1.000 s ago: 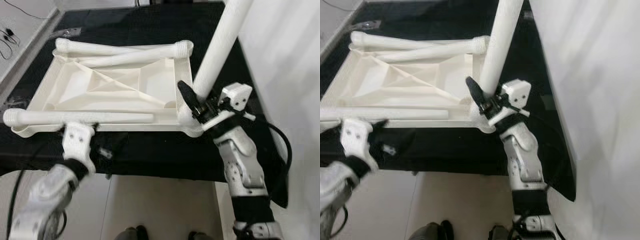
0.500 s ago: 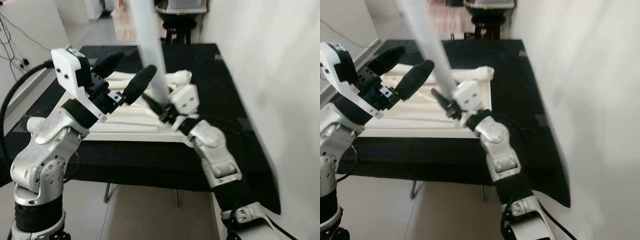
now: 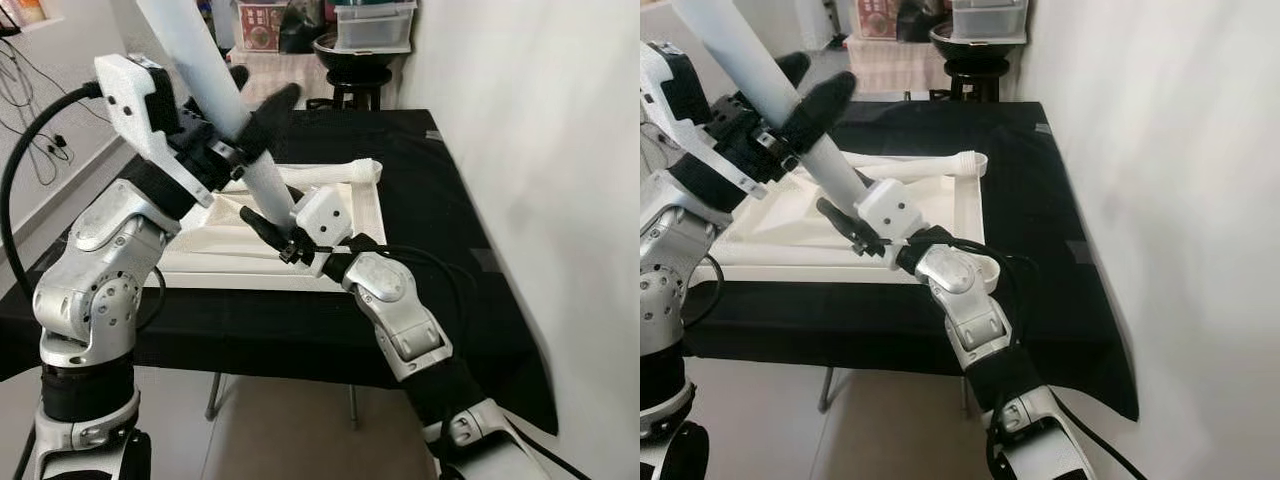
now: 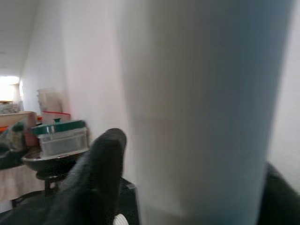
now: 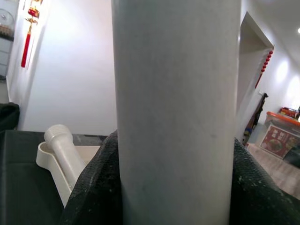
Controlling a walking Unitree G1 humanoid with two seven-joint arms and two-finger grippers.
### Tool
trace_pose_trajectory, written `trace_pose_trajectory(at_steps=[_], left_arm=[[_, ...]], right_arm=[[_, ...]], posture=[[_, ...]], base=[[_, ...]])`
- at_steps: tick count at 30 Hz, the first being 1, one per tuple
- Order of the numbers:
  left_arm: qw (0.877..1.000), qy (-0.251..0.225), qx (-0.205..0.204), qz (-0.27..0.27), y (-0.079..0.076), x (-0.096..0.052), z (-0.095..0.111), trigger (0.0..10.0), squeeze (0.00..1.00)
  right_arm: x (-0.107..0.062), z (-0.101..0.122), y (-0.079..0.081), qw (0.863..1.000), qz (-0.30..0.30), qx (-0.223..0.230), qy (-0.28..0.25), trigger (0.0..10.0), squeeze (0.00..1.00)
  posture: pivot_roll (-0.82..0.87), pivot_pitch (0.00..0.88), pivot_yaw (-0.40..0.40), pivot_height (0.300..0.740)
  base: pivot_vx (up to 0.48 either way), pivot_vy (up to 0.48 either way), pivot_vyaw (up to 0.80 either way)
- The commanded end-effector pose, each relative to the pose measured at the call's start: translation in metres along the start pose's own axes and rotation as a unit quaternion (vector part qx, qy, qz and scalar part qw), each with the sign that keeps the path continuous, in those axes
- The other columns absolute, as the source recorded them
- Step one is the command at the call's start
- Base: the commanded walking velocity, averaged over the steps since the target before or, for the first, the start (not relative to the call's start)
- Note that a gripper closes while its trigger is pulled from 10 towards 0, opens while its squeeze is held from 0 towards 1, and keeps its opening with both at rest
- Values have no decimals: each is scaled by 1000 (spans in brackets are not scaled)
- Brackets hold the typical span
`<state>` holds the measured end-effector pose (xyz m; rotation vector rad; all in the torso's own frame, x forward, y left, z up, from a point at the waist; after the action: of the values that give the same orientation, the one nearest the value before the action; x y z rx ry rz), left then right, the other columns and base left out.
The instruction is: Building children table
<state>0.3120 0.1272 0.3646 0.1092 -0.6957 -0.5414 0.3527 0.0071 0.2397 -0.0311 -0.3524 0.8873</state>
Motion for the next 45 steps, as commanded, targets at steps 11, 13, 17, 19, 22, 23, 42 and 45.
trace_pose_trajectory(at_steps=[11, 13, 17, 19, 22, 23, 42, 45], left_arm=[[982, -12, -49, -180, -35, -11, 2, 0, 0], [979, -10, -48, -196, -37, -13, 2, 0, 0], [938, 9, -70, -338, -58, -32, 2, 0, 0], [918, 11, -82, -388, -65, -41, 3, 0, 0], [876, 7, -114, -469, -76, -55, 9, 0, 0], [876, 7, -114, -469, -76, -55, 9, 0, 0], [782, -2, -181, -596, -98, -86, 13, 0, 0], [787, 8, -179, -590, -97, -87, 10, 2353, 0]], right_arm=[[-11, -14, -18, 998, -10, 28, 49, 10000, 1000], [-11, -13, -19, 999, -9, 25, 48, 10000, 1000], [-13, -12, -14, 995, 61, 42, 73, 10000, 1000], [-12, -10, -13, 993, 80, 45, 79, 10000, 643], [-10, -6, -2, 987, 130, 57, 78, 10000, 0], [-10, -6, -2, 987, 130, 57, 78, 10000, 0], [-24, -9, 32, 949, 264, 136, 104, 0, 0], [-23, -11, 26, 953, 249, 135, 107, 0, 0]], posture=[[-57, 0, 30, 740], [-57, 0, 29, 740], [-63, 0, 25, 740], [-65, 0, 24, 740], [-71, 0, 24, 740], [-71, 0, 24, 740], [-81, 0, 13, 740], [-77, 0, 13, 740]], base=[[0, 0, 0], [0, 0, 0], [0, 0, 0], [0, 0, 0], [0, 0, 0], [0, 0, 0], [0, 0, 0], [0, 0, 0]])
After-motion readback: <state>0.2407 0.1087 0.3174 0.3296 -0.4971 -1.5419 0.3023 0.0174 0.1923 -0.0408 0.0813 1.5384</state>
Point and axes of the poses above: a point about 5 cm out from each wrist's last joint towards the gripper, its own x axis pointing out of the wrist towards the gripper, its own z axis along the axis of the wrist's last joint, y = z × x, the point moved 4 cm from there along x, pointing out of the wrist towards the gripper, and after that the axes turned 15 degrees about x, right-handed, at the moved point
